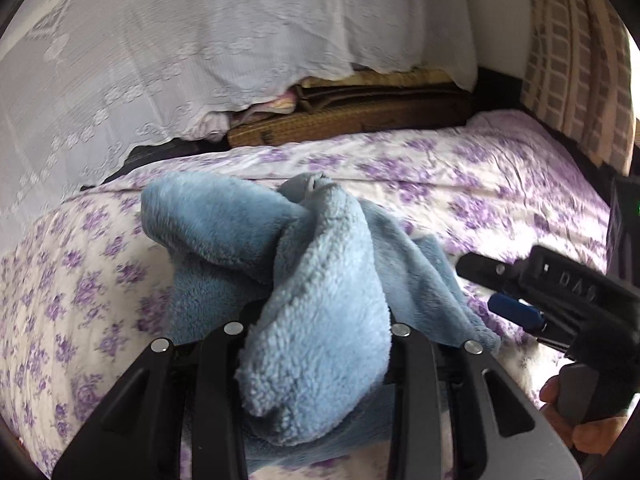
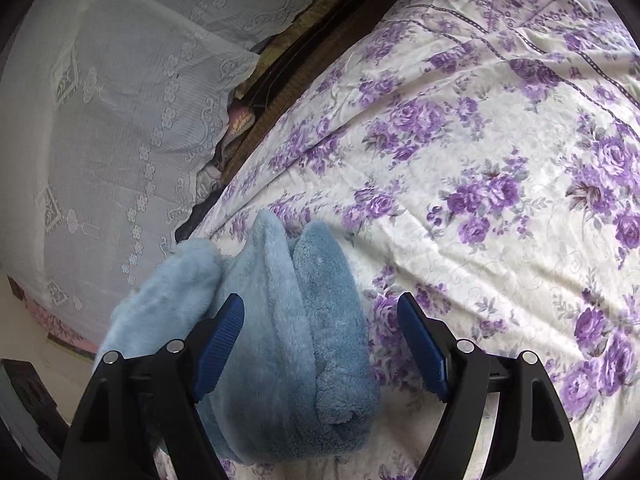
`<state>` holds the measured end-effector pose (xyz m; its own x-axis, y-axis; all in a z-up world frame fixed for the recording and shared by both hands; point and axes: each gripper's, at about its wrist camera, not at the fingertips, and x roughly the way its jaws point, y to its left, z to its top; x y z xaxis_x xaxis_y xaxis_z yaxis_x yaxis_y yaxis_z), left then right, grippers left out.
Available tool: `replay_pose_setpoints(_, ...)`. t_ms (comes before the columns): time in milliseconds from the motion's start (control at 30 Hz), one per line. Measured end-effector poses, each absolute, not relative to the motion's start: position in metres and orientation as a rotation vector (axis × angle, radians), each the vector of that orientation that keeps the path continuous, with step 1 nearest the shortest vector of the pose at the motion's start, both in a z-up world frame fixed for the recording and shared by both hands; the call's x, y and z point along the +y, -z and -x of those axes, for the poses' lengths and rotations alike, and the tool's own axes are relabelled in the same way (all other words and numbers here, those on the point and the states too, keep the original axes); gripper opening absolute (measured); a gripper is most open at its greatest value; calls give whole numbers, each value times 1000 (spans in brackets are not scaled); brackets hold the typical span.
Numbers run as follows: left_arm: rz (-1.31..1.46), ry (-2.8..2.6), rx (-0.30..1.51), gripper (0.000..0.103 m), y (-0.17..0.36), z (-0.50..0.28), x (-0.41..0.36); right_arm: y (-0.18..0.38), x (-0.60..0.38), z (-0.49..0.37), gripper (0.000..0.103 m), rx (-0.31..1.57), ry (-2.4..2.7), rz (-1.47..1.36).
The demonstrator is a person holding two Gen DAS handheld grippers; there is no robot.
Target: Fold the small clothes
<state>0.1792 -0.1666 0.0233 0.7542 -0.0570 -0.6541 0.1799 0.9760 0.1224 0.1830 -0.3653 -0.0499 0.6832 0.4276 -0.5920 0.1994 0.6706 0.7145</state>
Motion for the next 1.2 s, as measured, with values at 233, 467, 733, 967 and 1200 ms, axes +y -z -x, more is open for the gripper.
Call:
replay_pose_setpoints(233,-297,153,683,32,8,-178,-206,48,-374,-179,79,802,-149,-891)
replay_pose_setpoints(467,-420,205,600,83,22,-152,-230,49,-390,-177,79,783,-121,-931)
replay_pose_setpoints(733,-335,356,629,90,4,-136,-205,28,-394,-178,79,713,-225,-901)
replay_pose_setpoints(967,-218,482,602,92,-33,-107,-153,14,-370,-183,79,712,-364,-817)
replay_pose_setpoints(1200,62,334,553,98,-58,-132,-47,-3,-345,-176,79,705,-422,-733)
